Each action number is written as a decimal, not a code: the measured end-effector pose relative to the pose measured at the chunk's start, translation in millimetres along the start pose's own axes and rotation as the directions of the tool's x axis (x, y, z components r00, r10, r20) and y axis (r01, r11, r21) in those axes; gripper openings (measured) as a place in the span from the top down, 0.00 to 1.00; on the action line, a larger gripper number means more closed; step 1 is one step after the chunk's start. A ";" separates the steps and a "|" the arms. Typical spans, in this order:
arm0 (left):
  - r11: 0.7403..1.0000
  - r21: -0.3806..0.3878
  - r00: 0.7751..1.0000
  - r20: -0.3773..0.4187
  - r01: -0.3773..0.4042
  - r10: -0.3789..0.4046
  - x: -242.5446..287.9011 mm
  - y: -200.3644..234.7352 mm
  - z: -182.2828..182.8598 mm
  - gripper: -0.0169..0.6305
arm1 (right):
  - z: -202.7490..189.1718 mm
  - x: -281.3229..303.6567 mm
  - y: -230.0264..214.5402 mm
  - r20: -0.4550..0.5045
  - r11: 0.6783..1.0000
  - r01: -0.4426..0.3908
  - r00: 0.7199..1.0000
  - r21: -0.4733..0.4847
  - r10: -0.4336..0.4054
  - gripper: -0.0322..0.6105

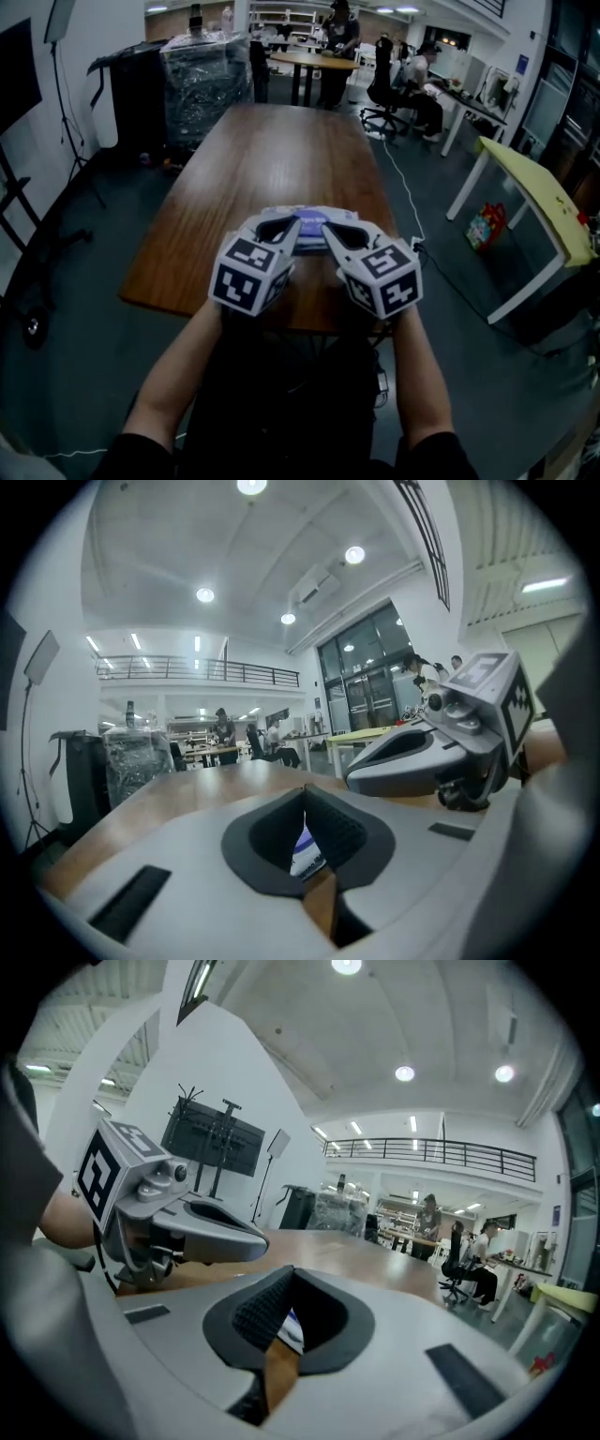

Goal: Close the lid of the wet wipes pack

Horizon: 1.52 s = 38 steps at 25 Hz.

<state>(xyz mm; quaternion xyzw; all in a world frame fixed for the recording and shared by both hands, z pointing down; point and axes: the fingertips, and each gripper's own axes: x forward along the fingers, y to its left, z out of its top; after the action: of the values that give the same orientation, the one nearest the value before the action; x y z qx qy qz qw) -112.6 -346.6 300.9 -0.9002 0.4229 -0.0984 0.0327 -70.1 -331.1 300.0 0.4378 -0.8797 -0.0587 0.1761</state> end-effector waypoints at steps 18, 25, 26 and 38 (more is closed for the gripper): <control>0.996 -0.090 0.987 0.159 0.021 -0.007 -102.4 -61.4 12.9 0.96 | 25.7 -107.8 63.5 0.283 0.975 0.074 0.950 0.207 -0.132 0.94; 0.995 -0.099 0.985 0.171 0.031 -0.013 -120.7 -77.0 11.2 0.96 | 31.7 -127.3 82.2 0.323 0.968 0.054 0.937 0.246 -0.134 0.94; 0.994 -0.101 0.985 0.174 0.029 -0.011 -121.7 -77.9 11.9 0.96 | 32.3 -128.7 83.2 0.326 0.967 0.051 0.936 0.248 -0.133 0.94; 0.993 -0.111 0.983 0.181 0.032 -0.011 -129.5 -81.9 9.3 0.96 | 29.8 -130.1 92.5 0.335 0.968 0.031 0.935 0.247 -0.116 0.94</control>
<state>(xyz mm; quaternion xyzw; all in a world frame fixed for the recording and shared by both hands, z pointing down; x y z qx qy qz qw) -129.5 -194.9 284.1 -0.9103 0.4134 0.0074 0.0188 -78.1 -173.3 262.4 0.4714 -0.8804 -0.0356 -0.0378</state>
